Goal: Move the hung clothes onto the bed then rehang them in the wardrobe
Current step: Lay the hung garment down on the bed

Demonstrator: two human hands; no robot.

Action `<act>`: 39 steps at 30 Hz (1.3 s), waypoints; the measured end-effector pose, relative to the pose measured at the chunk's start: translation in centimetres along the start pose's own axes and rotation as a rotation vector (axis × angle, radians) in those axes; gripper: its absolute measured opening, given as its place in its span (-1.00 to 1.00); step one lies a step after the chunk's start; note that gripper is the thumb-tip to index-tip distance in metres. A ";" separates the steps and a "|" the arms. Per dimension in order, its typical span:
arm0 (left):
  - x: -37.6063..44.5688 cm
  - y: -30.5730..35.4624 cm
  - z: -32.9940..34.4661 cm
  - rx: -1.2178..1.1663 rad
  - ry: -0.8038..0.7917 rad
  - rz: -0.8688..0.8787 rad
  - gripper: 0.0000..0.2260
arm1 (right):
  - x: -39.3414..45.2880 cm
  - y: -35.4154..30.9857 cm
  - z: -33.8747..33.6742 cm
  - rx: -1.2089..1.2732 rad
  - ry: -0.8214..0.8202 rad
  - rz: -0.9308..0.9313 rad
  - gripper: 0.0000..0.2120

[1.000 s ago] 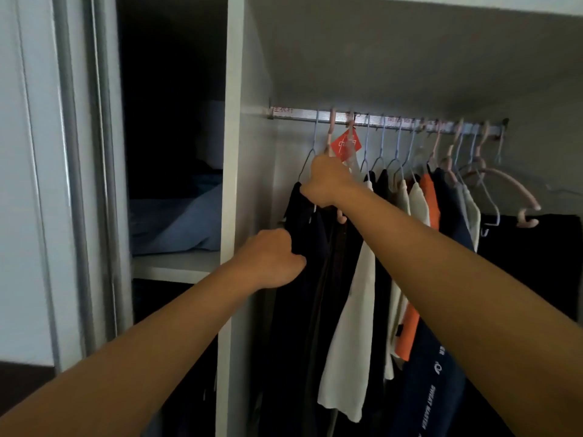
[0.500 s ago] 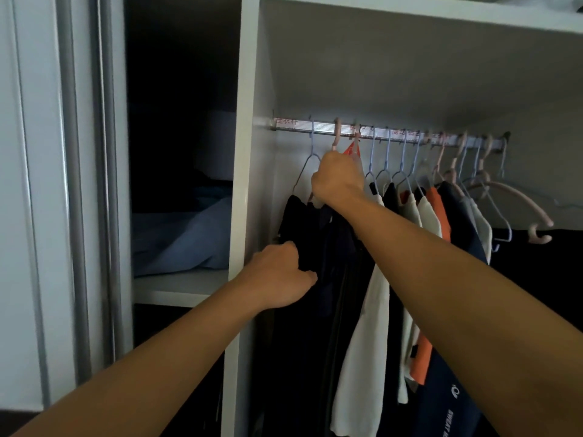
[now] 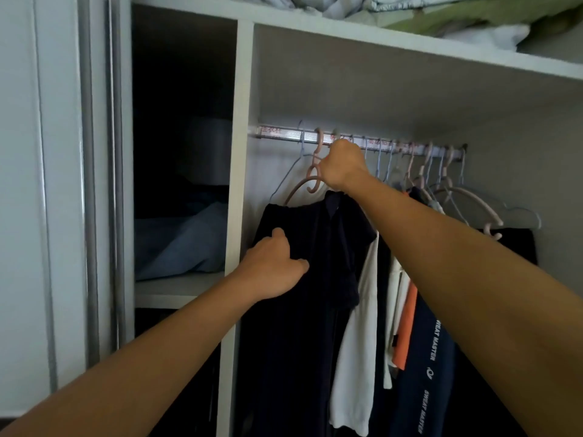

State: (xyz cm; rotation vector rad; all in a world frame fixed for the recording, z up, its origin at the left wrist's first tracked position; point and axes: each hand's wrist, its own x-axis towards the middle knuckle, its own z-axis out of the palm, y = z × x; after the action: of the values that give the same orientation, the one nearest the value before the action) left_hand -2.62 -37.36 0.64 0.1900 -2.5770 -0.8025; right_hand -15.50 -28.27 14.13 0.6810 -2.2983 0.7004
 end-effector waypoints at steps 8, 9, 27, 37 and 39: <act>-0.9 -0.8 0.0 -0.071 0.005 0.037 -0.67 | 0.5 -1.2 0.8 0.018 0.056 0.019 -0.66; -0.9 -0.8 0.0 -0.076 0.013 0.041 -0.67 | 0.3 -1.2 0.7 0.021 0.062 0.019 -0.68; -1.3 1.9 1.0 -0.090 0.102 0.125 -0.40 | -10.3 6.2 -6.4 -0.129 0.155 -0.083 -0.68; -2.5 6.2 2.0 -0.100 0.211 0.238 -0.31 | -21.9 10.9 -16.1 -0.211 0.273 -0.052 -0.48; -4.2 8.1 2.6 -0.111 0.192 0.293 -0.31 | -24.9 11.8 -19.2 -0.243 0.282 -0.050 -0.46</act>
State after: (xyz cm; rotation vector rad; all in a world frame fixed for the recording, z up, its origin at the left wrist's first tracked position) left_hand -0.01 -28.32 1.82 -0.1362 -2.3023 -0.7725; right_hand 1.74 -0.64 6.00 0.4902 -2.0547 0.4521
